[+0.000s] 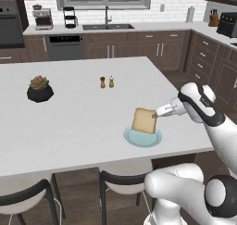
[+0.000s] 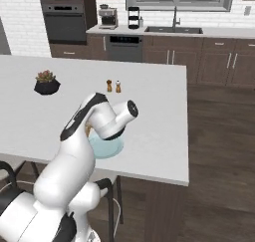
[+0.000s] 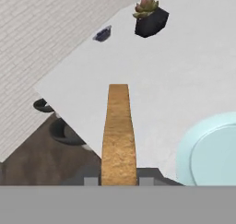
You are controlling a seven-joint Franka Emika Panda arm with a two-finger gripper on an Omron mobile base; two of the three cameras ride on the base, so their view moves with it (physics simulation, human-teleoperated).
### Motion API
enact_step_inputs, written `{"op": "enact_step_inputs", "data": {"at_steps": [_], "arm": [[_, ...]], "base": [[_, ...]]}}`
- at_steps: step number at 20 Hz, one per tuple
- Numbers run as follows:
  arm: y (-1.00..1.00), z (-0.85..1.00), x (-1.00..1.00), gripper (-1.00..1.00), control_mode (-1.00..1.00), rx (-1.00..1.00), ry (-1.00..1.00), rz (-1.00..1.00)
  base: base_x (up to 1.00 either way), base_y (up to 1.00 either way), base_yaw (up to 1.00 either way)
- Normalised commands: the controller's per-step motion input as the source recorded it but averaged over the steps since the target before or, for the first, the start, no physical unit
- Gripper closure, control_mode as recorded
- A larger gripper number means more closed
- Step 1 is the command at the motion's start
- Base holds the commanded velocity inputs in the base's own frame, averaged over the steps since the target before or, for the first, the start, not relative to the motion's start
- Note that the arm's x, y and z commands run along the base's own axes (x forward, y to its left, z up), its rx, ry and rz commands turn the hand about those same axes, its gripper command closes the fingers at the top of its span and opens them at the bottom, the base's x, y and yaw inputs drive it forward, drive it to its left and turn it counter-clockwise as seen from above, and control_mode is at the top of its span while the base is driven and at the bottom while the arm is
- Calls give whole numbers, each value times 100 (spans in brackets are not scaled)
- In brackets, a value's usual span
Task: Start the toaster. Once the lever pops up, take the bread to the plate on the dining counter.
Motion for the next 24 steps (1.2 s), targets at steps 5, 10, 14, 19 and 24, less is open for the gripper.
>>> {"op": "enact_step_inputs", "data": {"at_steps": [5, 10, 14, 19, 24], "arm": [[0, -49, 0, 100, -100, -6, 2, 1], [0, -55, 7, 100, -100, -9, 2, 0], [0, -23, 13, 100, -100, -9, 0, -1], [0, -30, 16, 100, -100, -8, 0, -1], [0, -15, 41, 100, -100, -5, 0, 0]], "base": [[0, 0, 0], [0, 0, 0], [0, 0, 0], [0, 0, 0], [0, 0, 0]]}}
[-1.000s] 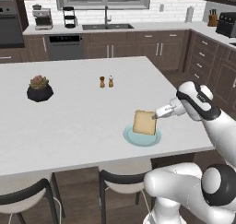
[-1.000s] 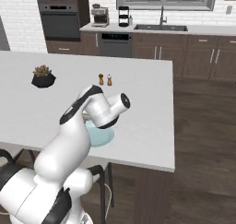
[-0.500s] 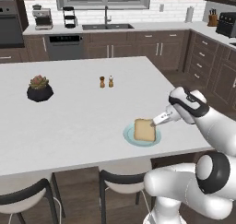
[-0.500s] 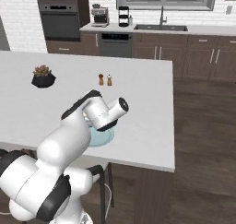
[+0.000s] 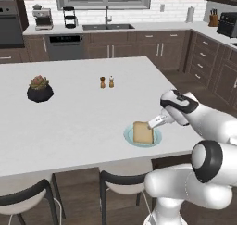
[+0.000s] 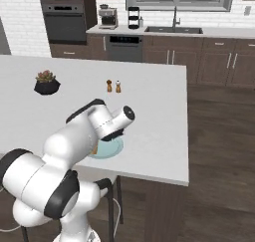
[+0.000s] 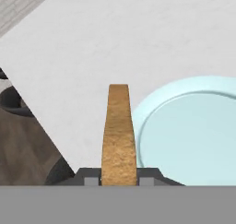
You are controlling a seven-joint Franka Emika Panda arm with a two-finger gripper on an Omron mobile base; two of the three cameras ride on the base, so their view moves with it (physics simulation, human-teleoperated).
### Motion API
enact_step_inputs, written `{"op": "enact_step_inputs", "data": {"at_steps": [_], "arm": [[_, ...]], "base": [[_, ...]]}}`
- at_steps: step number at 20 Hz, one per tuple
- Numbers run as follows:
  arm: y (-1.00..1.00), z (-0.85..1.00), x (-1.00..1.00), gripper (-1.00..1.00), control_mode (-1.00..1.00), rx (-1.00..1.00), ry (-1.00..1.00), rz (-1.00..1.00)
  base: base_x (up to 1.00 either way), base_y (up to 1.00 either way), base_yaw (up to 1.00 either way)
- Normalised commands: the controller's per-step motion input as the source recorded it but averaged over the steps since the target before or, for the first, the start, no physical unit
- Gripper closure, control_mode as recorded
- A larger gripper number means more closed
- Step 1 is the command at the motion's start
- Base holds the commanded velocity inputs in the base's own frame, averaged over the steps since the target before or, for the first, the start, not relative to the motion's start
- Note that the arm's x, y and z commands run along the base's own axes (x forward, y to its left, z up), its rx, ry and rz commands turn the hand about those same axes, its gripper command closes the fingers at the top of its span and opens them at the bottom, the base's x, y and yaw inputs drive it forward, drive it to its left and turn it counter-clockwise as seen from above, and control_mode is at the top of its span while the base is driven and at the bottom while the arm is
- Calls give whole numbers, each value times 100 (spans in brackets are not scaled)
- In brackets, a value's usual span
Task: Start the toaster. Once the lever pops up, take the bread to the plate on the dining counter.
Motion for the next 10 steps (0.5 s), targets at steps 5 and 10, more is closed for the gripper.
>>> {"op": "enact_step_inputs", "data": {"at_steps": [5, 10], "arm": [[0, -13, 31, 100, -100, 0, 0, 0], [0, -25, 19, 100, -100, 0, 0, 0]], "base": [[0, 0, 0], [0, 0, 0]]}}
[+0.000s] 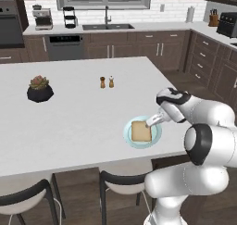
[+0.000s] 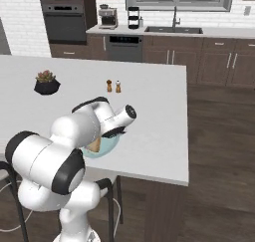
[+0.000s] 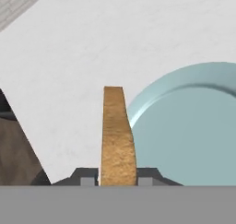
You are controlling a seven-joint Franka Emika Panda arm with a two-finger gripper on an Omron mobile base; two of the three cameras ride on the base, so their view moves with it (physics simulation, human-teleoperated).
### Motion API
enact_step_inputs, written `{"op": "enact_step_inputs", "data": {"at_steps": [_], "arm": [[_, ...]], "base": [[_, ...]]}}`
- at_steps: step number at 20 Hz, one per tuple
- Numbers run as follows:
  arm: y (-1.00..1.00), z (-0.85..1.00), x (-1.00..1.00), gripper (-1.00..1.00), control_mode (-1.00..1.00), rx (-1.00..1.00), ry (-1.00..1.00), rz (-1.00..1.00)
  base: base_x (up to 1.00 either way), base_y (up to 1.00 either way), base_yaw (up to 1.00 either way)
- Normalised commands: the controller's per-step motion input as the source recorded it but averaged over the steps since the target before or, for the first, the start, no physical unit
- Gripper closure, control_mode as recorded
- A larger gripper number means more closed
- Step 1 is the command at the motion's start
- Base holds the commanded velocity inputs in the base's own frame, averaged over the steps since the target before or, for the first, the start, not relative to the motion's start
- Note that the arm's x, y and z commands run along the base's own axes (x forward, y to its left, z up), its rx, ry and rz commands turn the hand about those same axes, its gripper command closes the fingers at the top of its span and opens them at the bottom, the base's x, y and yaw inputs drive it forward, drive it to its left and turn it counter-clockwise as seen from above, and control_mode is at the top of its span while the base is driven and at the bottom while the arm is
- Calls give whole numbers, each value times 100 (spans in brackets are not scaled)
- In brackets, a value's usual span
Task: Start the toaster. Once the lever pops up, take the bread to the plate on the dining counter.
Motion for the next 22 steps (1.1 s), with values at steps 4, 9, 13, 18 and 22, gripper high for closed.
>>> {"op": "enact_step_inputs", "data": {"at_steps": [4, 9, 13, 18, 22], "arm": [[0, -20, 19, 100, -100, 0, 0, 0], [0, -22, 0, 100, -100, 0, -3, 0], [0, -26, -6, -100, -100, 0, -7, 0], [-1, -3, 0, -100, -100, -1, -10, 0], [-1, 0, 0, -100, -100, -4, -5, 0]], "base": [[0, 0, 0], [0, 0, 0], [0, 0, 0], [0, 0, 0], [0, 0, 0]]}}
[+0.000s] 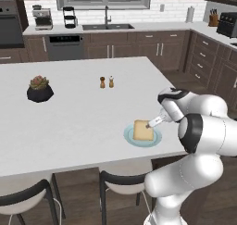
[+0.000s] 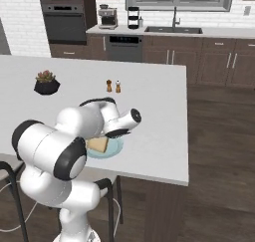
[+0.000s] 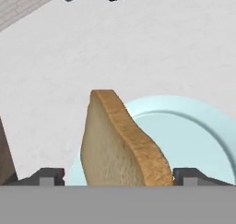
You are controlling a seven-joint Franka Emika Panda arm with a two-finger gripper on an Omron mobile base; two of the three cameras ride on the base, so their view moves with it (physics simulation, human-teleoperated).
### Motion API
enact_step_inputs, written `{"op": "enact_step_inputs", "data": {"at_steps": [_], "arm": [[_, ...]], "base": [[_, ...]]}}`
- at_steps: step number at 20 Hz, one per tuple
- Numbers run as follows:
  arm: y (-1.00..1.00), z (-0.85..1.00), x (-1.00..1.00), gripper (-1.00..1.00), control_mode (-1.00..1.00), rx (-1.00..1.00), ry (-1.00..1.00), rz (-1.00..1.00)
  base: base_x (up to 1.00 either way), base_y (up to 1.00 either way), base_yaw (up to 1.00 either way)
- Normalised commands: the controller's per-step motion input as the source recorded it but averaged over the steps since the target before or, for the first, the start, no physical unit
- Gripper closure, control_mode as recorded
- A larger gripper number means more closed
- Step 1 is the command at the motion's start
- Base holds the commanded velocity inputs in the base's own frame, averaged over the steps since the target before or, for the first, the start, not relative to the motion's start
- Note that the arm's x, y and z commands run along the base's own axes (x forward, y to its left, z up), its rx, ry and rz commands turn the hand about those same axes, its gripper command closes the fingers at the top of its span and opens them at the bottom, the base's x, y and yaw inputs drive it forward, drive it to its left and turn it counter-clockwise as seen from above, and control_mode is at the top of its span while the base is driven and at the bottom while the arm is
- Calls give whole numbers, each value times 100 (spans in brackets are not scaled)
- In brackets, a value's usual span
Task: Start the toaster. Once the lever pops up, take the bread to the plate on the dining counter.
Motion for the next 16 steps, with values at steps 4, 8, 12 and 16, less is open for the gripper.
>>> {"op": "enact_step_inputs", "data": {"at_steps": [4, 8, 12, 16], "arm": [[-20, 0, 0, -100, -100, -2, 0, 0], [-16, 14, 5, -100, -100, -3, 0, 0], [-17, 31, 9, -100, -100, -6, 1, 0], [-8, 26, 4, -100, -100, -4, 2, 0]], "base": [[0, 0, 0], [0, 0, 0], [0, 0, 0], [0, 0, 0]]}}
